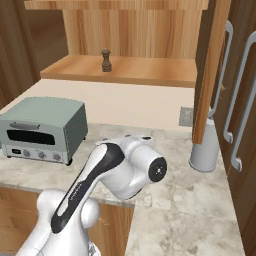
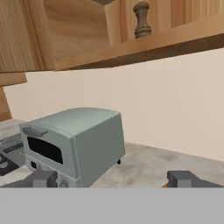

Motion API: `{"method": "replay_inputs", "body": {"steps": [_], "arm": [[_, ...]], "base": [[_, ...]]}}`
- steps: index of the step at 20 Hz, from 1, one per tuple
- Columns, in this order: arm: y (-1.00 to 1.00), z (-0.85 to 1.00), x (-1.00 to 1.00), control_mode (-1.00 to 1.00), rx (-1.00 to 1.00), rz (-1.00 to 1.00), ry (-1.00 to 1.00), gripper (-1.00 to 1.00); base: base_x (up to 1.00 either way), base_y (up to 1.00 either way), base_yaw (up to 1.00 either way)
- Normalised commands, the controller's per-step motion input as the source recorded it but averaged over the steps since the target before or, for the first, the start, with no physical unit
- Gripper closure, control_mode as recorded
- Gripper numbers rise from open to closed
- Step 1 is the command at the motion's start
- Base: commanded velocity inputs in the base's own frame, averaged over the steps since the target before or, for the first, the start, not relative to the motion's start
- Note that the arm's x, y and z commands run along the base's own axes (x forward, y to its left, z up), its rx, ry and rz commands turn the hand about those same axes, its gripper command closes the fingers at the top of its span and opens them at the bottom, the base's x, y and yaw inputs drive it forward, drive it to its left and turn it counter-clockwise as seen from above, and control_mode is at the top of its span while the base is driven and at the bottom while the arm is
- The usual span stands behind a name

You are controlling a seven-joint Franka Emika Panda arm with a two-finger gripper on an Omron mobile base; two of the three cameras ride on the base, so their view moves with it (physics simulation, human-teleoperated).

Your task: There are various items on the counter. Only move the condiments/shakers into the cabinet.

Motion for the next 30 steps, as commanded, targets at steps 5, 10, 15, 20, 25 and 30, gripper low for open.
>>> {"method": "replay_inputs", "body": {"steps": [5,10,15,20,25,30], "arm": [[-0.39,-0.34,0.18,-1.0,0.0,0.3,0.16,-1.0],[-0.35,-0.49,0.26,-1.0,0.0,0.3,0.14,-1.0],[-0.16,-0.72,0.21,-1.0,0.0,0.32,0.09,-1.0],[0.0,-0.53,0.17,-1.0,0.0,0.28,0.02,-1.0],[0.0,-0.32,0.17,-1.0,0.01,0.2,0.0,-1.0],[0.0,-0.41,0.01,-1.0,0.0,0.07,0.0,-1.0]], "base": [[0.0,0.0,0.0],[0.0,0.0,0.0],[0.0,0.0,0.0],[0.0,0.0,0.0],[0.0,0.0,0.0],[0.0,0.0,0.0]]}}
